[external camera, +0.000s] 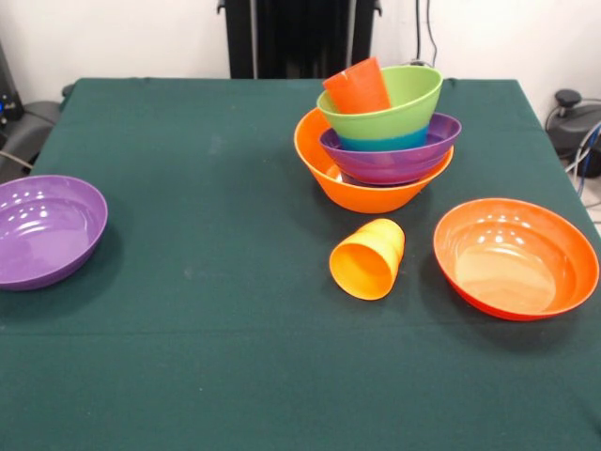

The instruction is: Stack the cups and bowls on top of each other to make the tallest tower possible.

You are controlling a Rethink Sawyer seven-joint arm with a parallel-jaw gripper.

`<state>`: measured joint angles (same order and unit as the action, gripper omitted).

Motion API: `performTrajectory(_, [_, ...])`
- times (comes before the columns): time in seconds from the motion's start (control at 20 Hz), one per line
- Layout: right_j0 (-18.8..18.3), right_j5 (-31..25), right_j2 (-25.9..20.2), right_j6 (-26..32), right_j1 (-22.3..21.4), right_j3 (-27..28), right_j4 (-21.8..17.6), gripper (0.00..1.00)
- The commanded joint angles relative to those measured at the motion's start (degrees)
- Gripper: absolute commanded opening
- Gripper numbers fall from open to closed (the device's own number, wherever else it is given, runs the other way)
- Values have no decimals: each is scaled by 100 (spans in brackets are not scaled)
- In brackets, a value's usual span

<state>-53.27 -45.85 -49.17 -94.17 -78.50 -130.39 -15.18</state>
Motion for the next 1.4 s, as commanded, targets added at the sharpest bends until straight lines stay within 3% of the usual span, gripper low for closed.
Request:
performTrajectory(0.05, [576,584,617,-1017,724,-233,-607,0])
performTrajectory(0.3, [873,964,1034,-1241,1073,-155,-941,0])
performTrajectory(0.85, [1337,1203,1598,-1435,1442,64,-1189,0])
performTrajectory(1.25, [1162,1326,1655,-1044,1515,54,-1092,0])
performTrajectory(1.4, [1217,1487,1782,-1115,1701,112,-1244,0])
